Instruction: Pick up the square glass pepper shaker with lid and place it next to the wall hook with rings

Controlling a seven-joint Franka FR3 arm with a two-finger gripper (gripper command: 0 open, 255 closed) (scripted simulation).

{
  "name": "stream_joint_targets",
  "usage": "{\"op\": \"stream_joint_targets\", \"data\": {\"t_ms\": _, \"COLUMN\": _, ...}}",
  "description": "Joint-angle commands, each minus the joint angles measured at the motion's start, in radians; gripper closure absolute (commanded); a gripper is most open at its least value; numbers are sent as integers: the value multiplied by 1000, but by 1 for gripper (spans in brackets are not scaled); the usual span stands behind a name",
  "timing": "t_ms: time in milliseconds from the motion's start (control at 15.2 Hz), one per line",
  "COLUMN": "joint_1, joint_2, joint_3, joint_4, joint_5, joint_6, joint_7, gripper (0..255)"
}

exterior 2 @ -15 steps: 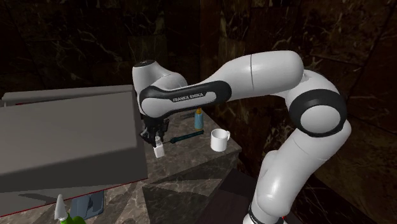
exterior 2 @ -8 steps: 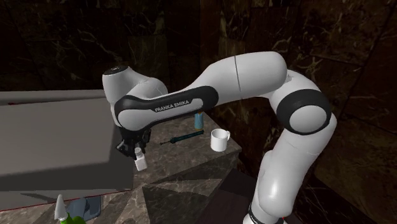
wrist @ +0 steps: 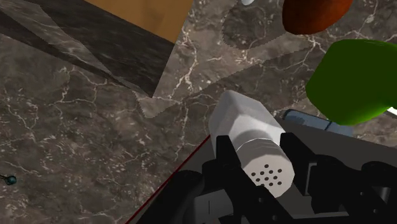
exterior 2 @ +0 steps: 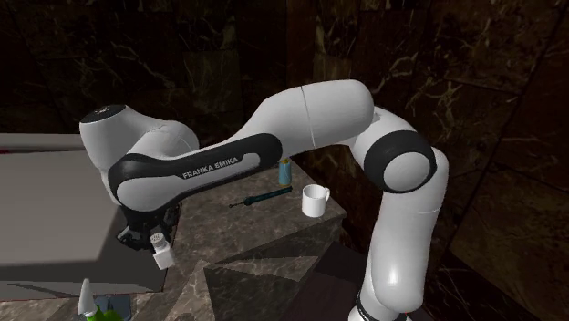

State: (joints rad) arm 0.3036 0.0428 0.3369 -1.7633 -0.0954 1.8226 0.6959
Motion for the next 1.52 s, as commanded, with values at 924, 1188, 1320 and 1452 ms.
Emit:
{"op": "stream_joint_targets", "data": {"t_ms": 924, "joint_1": 131, "joint_2": 282, "joint_3": 60, "joint_4": 245, "joint_5": -112, "joint_6": -6, "joint_7": 199, "gripper": 255}}
{"op": "stream_joint_targets", "data": {"t_ms": 1188, "joint_1": 129, "joint_2": 288, "joint_3": 57, "joint_4": 198, "joint_5": -116, "joint_6": 45, "joint_7": 206, "gripper": 255}}
{"op": "stream_joint_targets", "data": {"t_ms": 1320, "joint_1": 128, "joint_2": 292, "joint_3": 56, "joint_4": 177, "joint_5": -119, "joint_6": 70, "joint_7": 209, "gripper": 255}}
{"op": "stream_joint_targets", "data": {"t_ms": 1452, "joint_1": 127, "joint_2": 297, "joint_3": 55, "joint_4": 157, "joint_5": -122, "joint_6": 94, "joint_7": 213, "gripper": 255}}
